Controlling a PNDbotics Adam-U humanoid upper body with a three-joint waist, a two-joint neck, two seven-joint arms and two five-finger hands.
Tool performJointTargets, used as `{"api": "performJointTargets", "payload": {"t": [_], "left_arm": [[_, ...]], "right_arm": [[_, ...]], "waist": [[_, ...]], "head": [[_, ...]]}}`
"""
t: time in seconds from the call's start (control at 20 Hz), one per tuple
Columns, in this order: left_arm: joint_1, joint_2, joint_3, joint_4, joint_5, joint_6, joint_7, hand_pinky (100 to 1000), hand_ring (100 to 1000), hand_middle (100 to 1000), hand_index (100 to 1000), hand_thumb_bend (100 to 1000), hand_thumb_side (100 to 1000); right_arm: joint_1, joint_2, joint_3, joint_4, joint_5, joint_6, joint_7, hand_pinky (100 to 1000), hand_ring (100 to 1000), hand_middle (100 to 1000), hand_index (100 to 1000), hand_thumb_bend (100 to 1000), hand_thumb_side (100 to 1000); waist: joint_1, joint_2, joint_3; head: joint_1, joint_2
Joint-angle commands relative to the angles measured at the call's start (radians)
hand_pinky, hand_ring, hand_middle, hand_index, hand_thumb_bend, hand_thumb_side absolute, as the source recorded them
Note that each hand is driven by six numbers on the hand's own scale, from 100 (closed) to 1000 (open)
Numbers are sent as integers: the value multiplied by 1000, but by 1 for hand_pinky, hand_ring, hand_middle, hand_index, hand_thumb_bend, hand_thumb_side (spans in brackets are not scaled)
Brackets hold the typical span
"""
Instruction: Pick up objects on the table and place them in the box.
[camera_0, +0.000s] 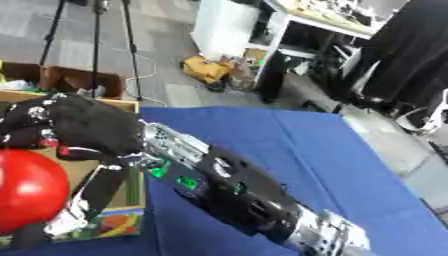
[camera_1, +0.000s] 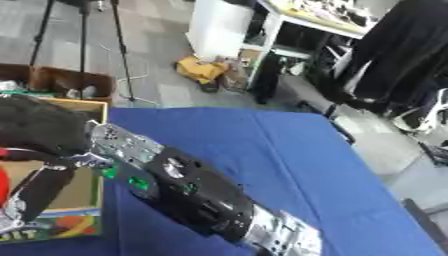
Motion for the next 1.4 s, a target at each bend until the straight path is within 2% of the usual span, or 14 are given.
{"api": "performJointTargets", "payload": {"t": [0.05,0.15,0.35,0.5,0.55,0.6,0.65,0.7,0.75,0.8,0.85,0.9,1.05,1.4], "left_arm": [[-4,4,-1,-11,-4,-1,-4,161,153,553,286,100,811],[-4,3,-1,-10,-4,-1,-5,161,152,553,286,100,811],[-4,2,-2,-9,-2,1,-8,160,152,552,286,100,812],[-3,1,-2,-9,-4,3,-9,159,150,552,285,100,813],[-3,0,-1,-9,-5,3,-9,159,150,552,285,100,813],[-3,0,-1,-9,-6,2,-9,159,150,553,285,100,814],[-3,0,0,-9,-7,2,-8,159,150,553,285,100,814],[-2,-1,0,-9,-8,2,-8,159,149,552,284,100,815],[-2,-1,1,-9,-9,1,-7,158,149,552,284,100,814],[-2,-1,1,-9,-10,1,-6,158,148,552,284,100,814],[-1,-2,1,-8,-11,1,-6,158,148,552,284,100,814],[-1,-2,1,-8,-11,1,-6,158,148,552,284,100,815],[0,-3,1,-8,-12,-1,-5,158,148,552,284,100,814],[4,-3,1,-5,-12,-4,-7,158,147,552,283,100,814]], "right_arm": [[-17,-13,-13,-11,9,-28,2,379,644,461,591,100,1000],[-22,-10,-29,3,1,31,-27,351,630,463,589,100,1000],[-38,-16,-57,28,47,259,-108,316,619,481,580,100,1000],[-33,-19,-52,26,122,345,-128,354,650,503,596,100,1000],[-29,-19,-46,23,141,351,-128,368,660,505,606,100,1000],[-23,-20,-40,19,159,348,-123,407,700,528,637,237,1000],[-19,-20,-35,17,176,342,-112,417,712,538,647,281,1000],[-15,-21,-30,16,198,332,-92,507,804,663,716,510,1000],[-12,-22,-27,15,222,321,-65,570,864,758,757,695,1000],[-9,-22,-26,14,241,310,-37,597,893,802,773,776,1000],[-7,-22,-27,13,255,303,-12,608,903,817,779,797,1000],[-5,-22,-29,12,265,299,9,647,934,862,794,867,1000],[1,-25,-38,9,278,300,46,680,956,890,795,910,1000],[10,-34,-48,-7,257,326,37,662,943,872,782,869,1000]], "waist": [[8,-19,2],[8,-18,3],[6,-18,8],[2,-17,7],[1,-16,6],[0,-15,6],[0,-15,6],[-1,-14,5],[-1,-13,5],[-1,-13,4],[0,-12,3],[1,-12,2],[3,-11,-1],[10,-10,-7]], "head": [[-2,-12],[-6,-16],[-9,-26],[-8,-25],[-8,-25],[-9,-26],[-10,-26],[-11,-25],[-11,-24],[-11,-24],[-11,-24],[-11,-24],[-11,-23],[-11,-23]]}}
